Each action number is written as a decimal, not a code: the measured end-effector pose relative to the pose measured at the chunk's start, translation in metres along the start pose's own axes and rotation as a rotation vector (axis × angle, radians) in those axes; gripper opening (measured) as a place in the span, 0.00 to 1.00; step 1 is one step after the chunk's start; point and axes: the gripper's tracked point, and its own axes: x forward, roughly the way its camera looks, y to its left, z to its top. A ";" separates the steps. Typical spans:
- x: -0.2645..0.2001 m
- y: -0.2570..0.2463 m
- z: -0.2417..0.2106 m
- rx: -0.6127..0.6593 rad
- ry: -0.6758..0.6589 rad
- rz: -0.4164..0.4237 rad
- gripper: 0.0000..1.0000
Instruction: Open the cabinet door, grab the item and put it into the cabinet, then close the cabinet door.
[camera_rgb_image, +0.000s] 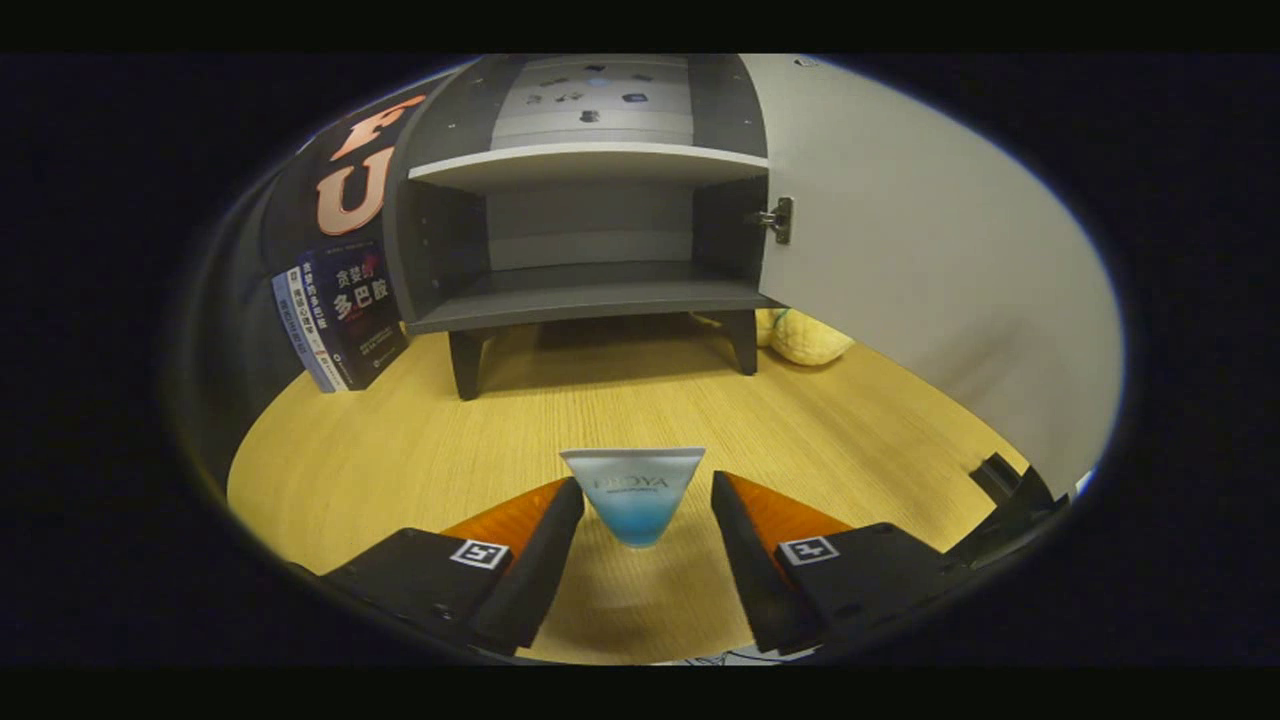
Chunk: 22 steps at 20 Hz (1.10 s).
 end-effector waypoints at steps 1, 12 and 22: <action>0.000 0.003 -0.001 0.005 0.009 0.015 0.74; -0.044 0.002 0.066 -0.001 0.006 0.004 0.56; -0.101 0.025 0.237 -0.034 -0.147 0.055 0.55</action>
